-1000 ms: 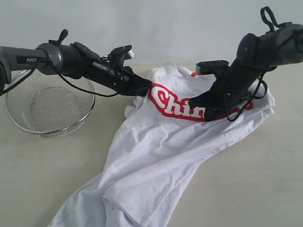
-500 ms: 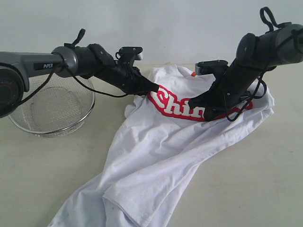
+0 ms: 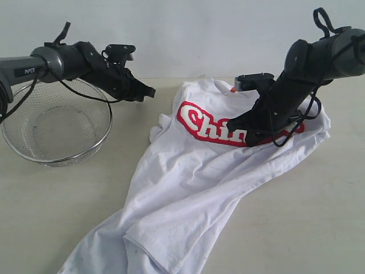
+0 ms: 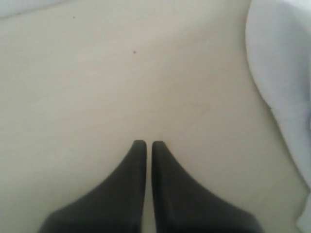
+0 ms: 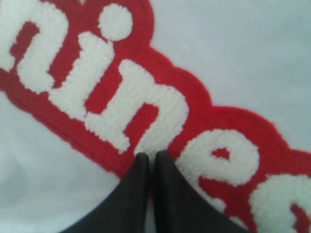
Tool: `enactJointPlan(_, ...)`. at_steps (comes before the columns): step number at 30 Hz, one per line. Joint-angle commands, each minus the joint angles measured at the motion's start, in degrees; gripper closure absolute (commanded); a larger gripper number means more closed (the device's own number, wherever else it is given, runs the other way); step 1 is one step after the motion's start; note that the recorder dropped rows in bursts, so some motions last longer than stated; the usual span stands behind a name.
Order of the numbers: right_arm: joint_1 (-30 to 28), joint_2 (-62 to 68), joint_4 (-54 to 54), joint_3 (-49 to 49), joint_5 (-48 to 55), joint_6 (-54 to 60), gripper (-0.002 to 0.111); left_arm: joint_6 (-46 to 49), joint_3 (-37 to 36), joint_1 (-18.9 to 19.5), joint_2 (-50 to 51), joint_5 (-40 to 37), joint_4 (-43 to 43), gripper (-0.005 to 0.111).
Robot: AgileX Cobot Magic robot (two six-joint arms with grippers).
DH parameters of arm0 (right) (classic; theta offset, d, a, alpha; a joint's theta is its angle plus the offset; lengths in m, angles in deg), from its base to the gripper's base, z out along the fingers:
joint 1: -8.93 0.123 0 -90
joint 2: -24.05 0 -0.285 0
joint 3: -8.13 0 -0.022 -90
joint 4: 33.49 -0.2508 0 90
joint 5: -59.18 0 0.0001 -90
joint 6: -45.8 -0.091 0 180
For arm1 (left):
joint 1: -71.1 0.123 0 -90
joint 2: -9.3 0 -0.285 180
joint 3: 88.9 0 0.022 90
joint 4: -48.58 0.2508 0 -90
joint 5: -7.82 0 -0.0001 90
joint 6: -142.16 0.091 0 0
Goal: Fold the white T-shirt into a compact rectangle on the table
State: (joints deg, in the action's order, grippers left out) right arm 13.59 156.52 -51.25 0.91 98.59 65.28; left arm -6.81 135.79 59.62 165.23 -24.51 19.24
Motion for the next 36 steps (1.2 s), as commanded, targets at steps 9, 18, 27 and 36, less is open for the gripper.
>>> enactJointPlan(9, -0.05, 1.25, 0.25, 0.29, 2.32, 1.81, 0.109, 15.11, 2.07, -0.69, -1.96, -14.80, -22.51, 0.102)
enactJointPlan(18, -0.05, 1.25, 0.25, 0.29, 2.46, 2.08, 0.109, 11.00, 2.07, 3.85, -3.97, -28.86, -15.82, 0.070)
enactJointPlan(27, -0.05, 1.15, 0.25, 0.29, 2.46, 2.04, 0.109, 1.94, -0.59, 2.23, -3.87, -30.05, -14.42, 0.048)
enactJointPlan(36, -0.05, 1.15, 0.25, 0.29, 2.59, 2.53, 0.109, -4.08, -1.15, 1.68, -3.87, -37.24, -12.15, 0.050)
